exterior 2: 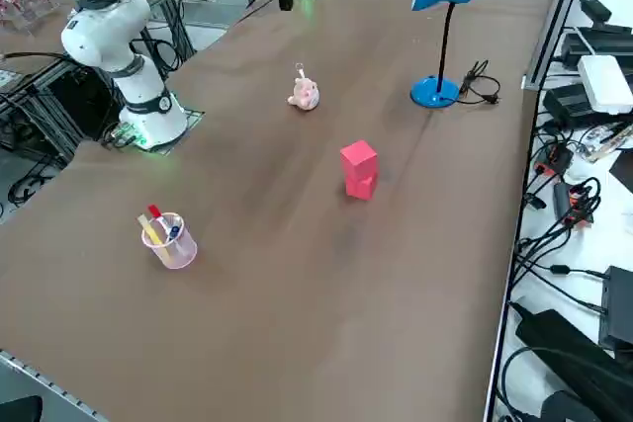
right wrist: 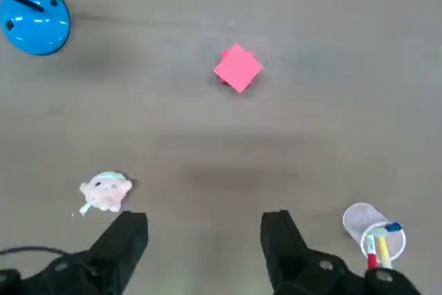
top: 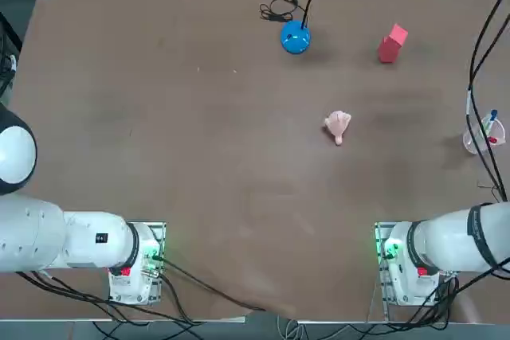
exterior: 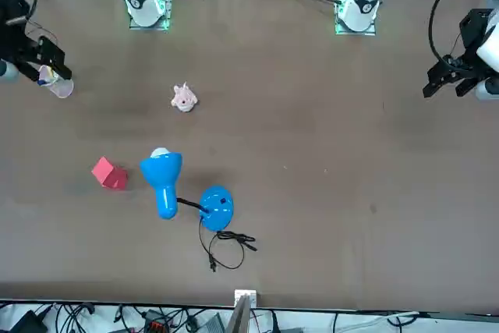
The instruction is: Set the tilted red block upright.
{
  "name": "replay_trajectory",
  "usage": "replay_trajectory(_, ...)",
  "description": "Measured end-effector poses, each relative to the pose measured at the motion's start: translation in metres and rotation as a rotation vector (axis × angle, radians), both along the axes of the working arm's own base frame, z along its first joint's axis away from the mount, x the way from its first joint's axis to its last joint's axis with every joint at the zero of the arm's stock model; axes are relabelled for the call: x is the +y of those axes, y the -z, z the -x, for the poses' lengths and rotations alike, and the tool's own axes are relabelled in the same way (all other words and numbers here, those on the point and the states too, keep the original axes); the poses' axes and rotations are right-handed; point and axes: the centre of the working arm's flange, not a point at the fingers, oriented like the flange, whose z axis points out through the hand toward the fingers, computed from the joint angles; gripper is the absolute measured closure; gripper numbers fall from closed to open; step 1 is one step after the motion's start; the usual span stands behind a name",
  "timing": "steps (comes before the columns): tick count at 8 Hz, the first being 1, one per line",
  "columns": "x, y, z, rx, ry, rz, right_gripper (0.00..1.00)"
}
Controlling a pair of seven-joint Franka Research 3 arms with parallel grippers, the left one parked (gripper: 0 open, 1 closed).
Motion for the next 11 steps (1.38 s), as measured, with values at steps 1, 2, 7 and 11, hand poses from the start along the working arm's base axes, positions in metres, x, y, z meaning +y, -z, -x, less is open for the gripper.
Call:
replay_trajectory(1, 0.003, 0.017, -0.016, -0.010, -0.018, 0.005, 0.00)
replay_trajectory(2, 0.008, 0.038, -0.034, -0.025, -0.077, 0.010, 0.00)
replay_trajectory(7, 0.011, 0.147, -0.087, -0.029, -0.474, 0.031, 0.00)
replay_trajectory(11, -0.017, 0.238, -0.087, -0.069, -0.693, 0.054, 0.00)
